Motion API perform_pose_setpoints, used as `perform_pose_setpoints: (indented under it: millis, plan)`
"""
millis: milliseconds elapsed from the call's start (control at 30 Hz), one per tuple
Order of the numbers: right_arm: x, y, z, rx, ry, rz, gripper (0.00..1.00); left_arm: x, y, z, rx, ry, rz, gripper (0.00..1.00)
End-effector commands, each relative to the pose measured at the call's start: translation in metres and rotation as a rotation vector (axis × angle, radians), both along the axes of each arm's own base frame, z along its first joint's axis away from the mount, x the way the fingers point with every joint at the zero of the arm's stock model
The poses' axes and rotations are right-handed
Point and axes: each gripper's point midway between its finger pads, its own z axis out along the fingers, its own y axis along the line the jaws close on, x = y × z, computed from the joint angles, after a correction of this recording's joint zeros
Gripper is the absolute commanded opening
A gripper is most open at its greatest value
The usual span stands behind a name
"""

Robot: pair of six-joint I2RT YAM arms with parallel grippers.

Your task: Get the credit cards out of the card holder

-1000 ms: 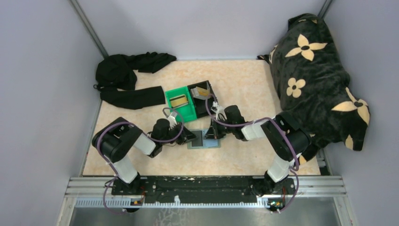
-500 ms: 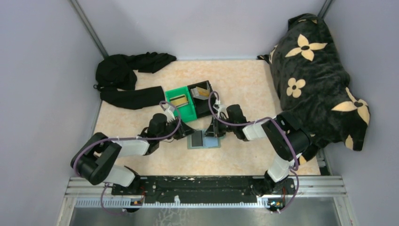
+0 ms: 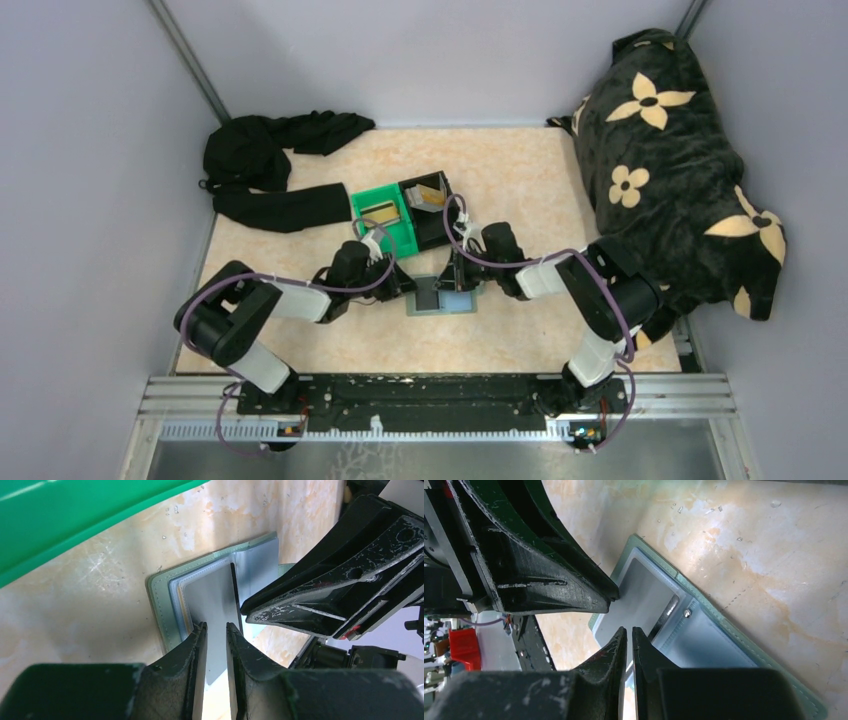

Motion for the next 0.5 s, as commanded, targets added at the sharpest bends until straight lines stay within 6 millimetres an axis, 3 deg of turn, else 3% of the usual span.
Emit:
perform_pose_setpoints:
  millis: [0, 100, 267, 400, 467]
  plan:
    - [0.007, 0.000, 0.007, 0.011, -0.056, -0.001, 0.09, -0.009, -0.001, -0.017, 0.025, 0.058, -0.019, 0.27]
    - [0.009, -0.005, 0.007, -0.015, -0.062, -0.034, 0.13, -0.010, 0.000, -0.020, 0.028, 0.066, -0.018, 0.27]
    - [0.016, -0.015, 0.024, -0.044, -0.121, -0.098, 0.30, -0.012, 0.001, -0.022, 0.021, 0.077, -0.018, 0.26]
    - [0.017, -0.020, 0.020, -0.077, -0.120, -0.102, 0.31, -0.012, -0.002, -0.007, -0.007, 0.054, -0.031, 0.26]
    - [0.016, -0.020, 0.013, -0.084, -0.106, -0.095, 0.27, -0.012, -0.001, -0.001, -0.005, 0.042, -0.028, 0.26]
